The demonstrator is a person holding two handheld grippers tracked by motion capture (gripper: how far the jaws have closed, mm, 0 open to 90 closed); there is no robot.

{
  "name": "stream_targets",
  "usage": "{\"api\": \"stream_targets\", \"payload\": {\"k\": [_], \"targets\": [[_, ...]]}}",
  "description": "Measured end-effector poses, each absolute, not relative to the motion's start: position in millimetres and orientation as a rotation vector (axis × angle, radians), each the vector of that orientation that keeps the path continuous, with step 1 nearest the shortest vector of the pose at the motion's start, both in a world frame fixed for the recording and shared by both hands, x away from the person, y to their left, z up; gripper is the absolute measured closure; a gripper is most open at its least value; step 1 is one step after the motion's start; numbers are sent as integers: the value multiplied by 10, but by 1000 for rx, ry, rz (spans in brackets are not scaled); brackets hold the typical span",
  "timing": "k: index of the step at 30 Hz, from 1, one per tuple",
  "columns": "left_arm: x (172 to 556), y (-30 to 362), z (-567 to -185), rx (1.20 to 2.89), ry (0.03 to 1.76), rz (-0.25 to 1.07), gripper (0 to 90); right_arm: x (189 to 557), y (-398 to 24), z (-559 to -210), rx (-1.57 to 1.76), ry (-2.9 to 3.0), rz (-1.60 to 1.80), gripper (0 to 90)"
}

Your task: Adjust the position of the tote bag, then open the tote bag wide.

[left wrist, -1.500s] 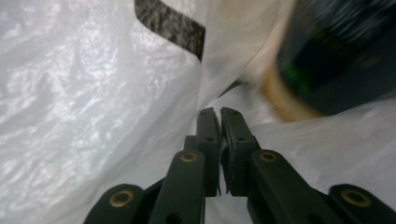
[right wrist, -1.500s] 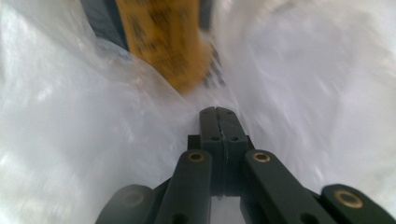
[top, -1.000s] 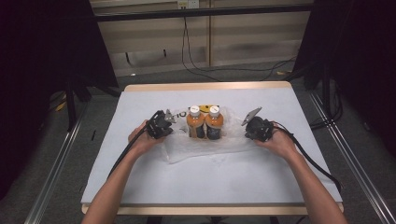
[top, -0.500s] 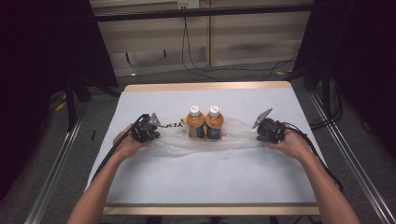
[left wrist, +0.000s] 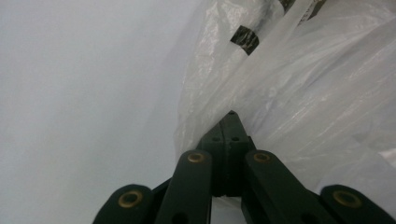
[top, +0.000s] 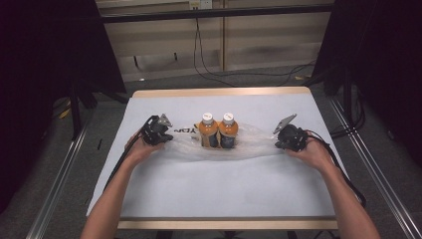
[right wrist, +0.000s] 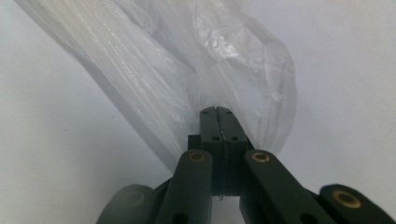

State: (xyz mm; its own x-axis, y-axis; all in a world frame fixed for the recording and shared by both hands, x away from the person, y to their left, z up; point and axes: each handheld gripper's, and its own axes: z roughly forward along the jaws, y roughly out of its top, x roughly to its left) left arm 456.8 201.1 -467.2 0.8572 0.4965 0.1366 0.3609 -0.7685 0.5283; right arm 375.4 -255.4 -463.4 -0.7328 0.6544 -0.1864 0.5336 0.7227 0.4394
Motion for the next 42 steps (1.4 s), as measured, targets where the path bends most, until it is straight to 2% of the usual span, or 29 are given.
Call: {"api": "stream_targets", "payload": {"k": [6, 19, 23, 27, 32, 37, 39, 42], "targets": [[4636, 2027, -4707, 2466, 690, 373, 900, 3790, -2551, -4646, 933, 2572, 523, 900], [4542, 2086, -4663, 2517, 643, 309, 900, 3715, -2586, -4654, 952, 2564, 575, 900], [4498, 2127, -4709, 2409, 737, 283, 900, 3695, -2588, -4661, 966, 2548, 590, 900], [4474, 2185, -4694, 2366, 724, 252, 900, 3699, -2606, -4661, 954, 2545, 608, 900], [4407, 2259, -4635, 2255, 724, 219, 900, 3668, -2660, -4610, 1034, 2493, 838, 900], [4290, 2259, -4501, 2202, 682, 220, 812, 3648, -2650, -4506, 1033, 2458, 1029, 900], [4248, 2255, -4464, 2181, 664, 214, 790, 3625, -2648, -4474, 1035, 2449, 1050, 841], [4162, 2228, -4389, 2170, 642, 238, 732, 3580, -2617, -4444, 1014, 2461, 1080, 838]]}}
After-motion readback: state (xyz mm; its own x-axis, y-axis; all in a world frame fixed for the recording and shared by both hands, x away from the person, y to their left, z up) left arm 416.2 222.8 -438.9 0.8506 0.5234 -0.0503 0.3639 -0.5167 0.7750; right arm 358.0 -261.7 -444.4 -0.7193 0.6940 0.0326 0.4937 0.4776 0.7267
